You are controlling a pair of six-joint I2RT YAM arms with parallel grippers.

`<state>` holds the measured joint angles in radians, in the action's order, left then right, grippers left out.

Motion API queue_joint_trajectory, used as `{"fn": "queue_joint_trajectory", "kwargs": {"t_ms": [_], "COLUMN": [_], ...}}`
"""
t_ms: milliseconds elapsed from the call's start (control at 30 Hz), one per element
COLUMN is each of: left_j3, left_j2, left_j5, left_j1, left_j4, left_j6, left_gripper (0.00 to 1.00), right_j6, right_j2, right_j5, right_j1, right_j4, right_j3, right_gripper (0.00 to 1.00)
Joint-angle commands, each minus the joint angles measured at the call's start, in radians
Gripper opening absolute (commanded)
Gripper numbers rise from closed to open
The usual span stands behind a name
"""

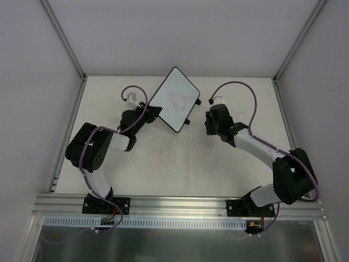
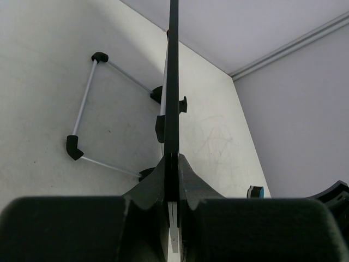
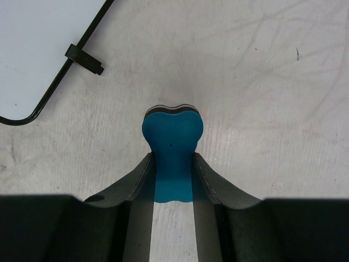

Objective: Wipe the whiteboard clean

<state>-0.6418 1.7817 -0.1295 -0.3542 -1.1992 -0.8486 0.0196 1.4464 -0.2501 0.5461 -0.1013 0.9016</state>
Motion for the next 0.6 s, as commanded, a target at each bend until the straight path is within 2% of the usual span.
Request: {"fn": "queue_joint_trajectory", "kwargs": {"t_ms": [0,567], "left_j3": [-0.027,-0.058], "left_j2": [0.018,-0.059], "left_j5": [-0.002,0.010], "left_j1": [-0.005,0.000], "left_j4": [-0.062,-0.008], "left_j6": [0.008,0.036], "left_gripper": [0.00,0.00], "right_j6": [0.005,0.006], "right_j2": [-0.035,-0.027], "right_j5": [-0.023,-0.018], "right_j1": [0.005,0.005], "right_j4": [0.031,0.029], "right_j3": [-0.004,-0.003], "right_gripper": [0.00,0.00]}}
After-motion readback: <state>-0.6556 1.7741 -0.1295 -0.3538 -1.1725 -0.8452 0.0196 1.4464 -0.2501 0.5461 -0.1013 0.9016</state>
